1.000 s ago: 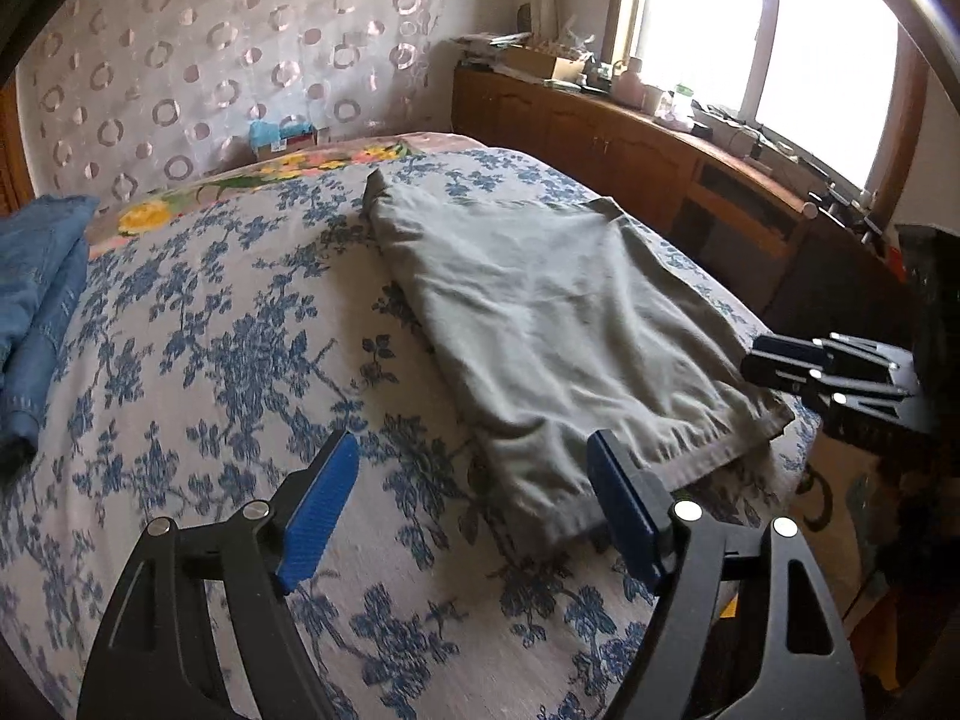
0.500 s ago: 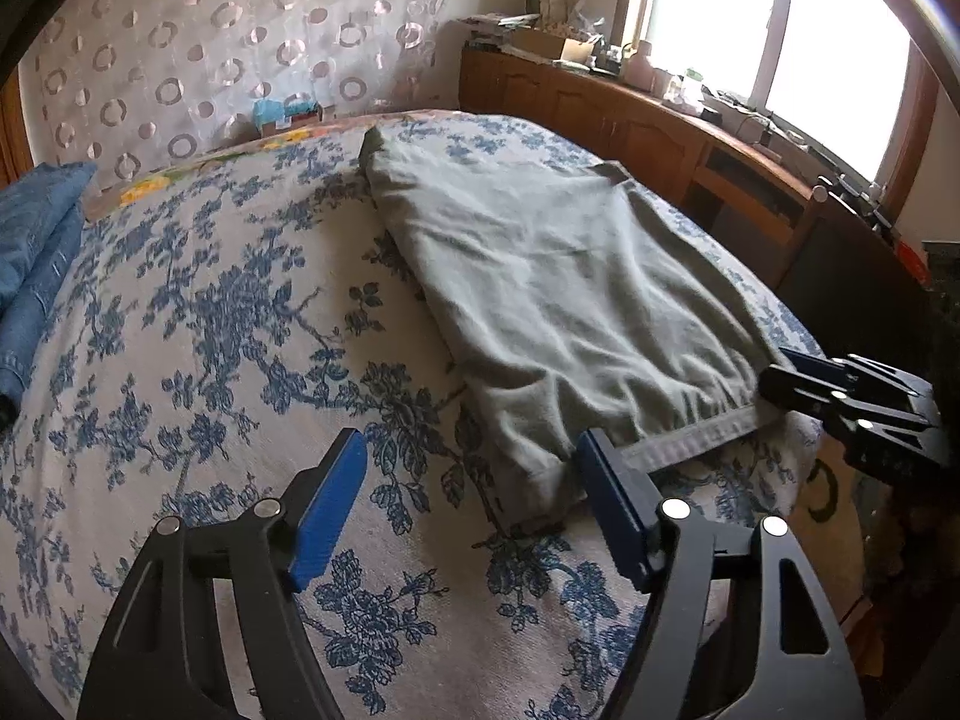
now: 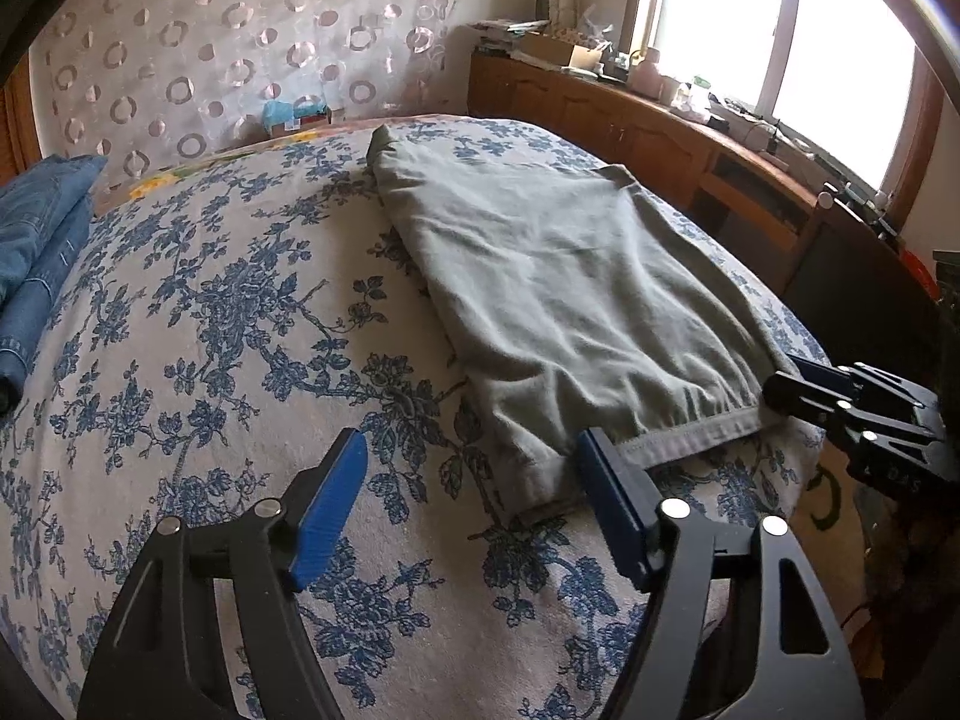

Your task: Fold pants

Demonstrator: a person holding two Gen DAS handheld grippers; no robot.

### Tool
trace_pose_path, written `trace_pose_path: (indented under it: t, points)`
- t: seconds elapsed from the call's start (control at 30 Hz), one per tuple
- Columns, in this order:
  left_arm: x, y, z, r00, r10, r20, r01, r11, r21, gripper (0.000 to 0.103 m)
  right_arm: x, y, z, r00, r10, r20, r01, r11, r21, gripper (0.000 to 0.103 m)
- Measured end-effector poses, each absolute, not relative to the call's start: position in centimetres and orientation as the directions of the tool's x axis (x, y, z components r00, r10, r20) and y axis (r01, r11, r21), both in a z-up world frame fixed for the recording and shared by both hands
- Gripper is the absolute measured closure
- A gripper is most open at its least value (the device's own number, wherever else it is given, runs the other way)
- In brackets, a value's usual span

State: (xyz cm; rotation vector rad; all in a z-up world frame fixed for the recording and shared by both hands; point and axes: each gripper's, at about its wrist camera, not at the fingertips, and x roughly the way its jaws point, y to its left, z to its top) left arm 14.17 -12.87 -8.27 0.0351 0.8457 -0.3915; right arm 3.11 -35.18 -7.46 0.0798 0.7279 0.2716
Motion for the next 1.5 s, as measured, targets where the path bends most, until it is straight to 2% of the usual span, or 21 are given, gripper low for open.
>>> trace_pose_path:
  t: [0.03,0.2,0.47,0.67,0.77,0.83,0.93,1.13,1.4,1.5]
  points:
    - [14.1,-12.9,-8.2,0.592,-0.343,-0.729,0.362,0.922,-0.139,0.049,3.1,-35.1,-7.5,0.715,0.271,-0.645,-0.219,0.962,0.161,0.067]
    - [13.4,-13.7,-7.9,0.583,-0.373,-0.722,0.386,0.909,-0.157,0.067,3.2,-34.6,-7.7,0.732,0.253,-0.633,-0.227,0.966,0.123,0.067]
    - [13.9,-13.5,-8.2,0.574,-0.397,-0.716,0.358,0.908,-0.217,0.067,3.1,-34.4,-7.9,0.737,0.249,-0.628,-0.226,0.967,0.118,0.067]
    - [13.6,-14.0,-8.2,0.589,-0.378,-0.714,0.362,0.914,-0.186,0.067,3.1,-34.5,-8.0,0.740,0.251,-0.624,-0.226,0.967,0.121,0.067]
    - [13.6,-13.8,-8.2,0.579,-0.400,-0.710,0.365,0.906,-0.213,0.076,3.1,-34.5,-8.0,0.739,0.249,-0.626,-0.227,0.967,0.116,0.067]
    - [13.3,-13.9,-8.0,0.586,-0.396,-0.707,0.366,0.908,-0.205,0.089,3.2,-34.5,-7.9,0.739,0.249,-0.626,-0.230,0.967,0.114,0.067]
    - [12.8,-14.1,-7.3,0.604,-0.397,-0.691,0.371,0.907,-0.197,0.094,3.2,-34.6,-7.9,0.739,0.252,-0.625,-0.233,0.966,0.115,0.067]
    - [12.2,-14.0,-5.8,0.627,-0.422,-0.655,0.382,0.899,-0.213,0.094,3.4,-34.6,-7.9,0.740,0.247,-0.626,-0.232,0.967,0.108,0.067]
    - [12.4,-13.9,-6.0,0.622,-0.425,-0.658,0.380,0.898,-0.221,0.094,3.8,-34.4,-7.7,0.729,0.241,-0.641,-0.231,0.968,0.101,0.067]
    - [12.6,-13.9,-6.5,0.616,-0.423,-0.665,0.378,0.899,-0.222,0.094,4.2,-34.2,-7.6,0.714,0.252,-0.654,-0.245,0.964,0.104,0.074]
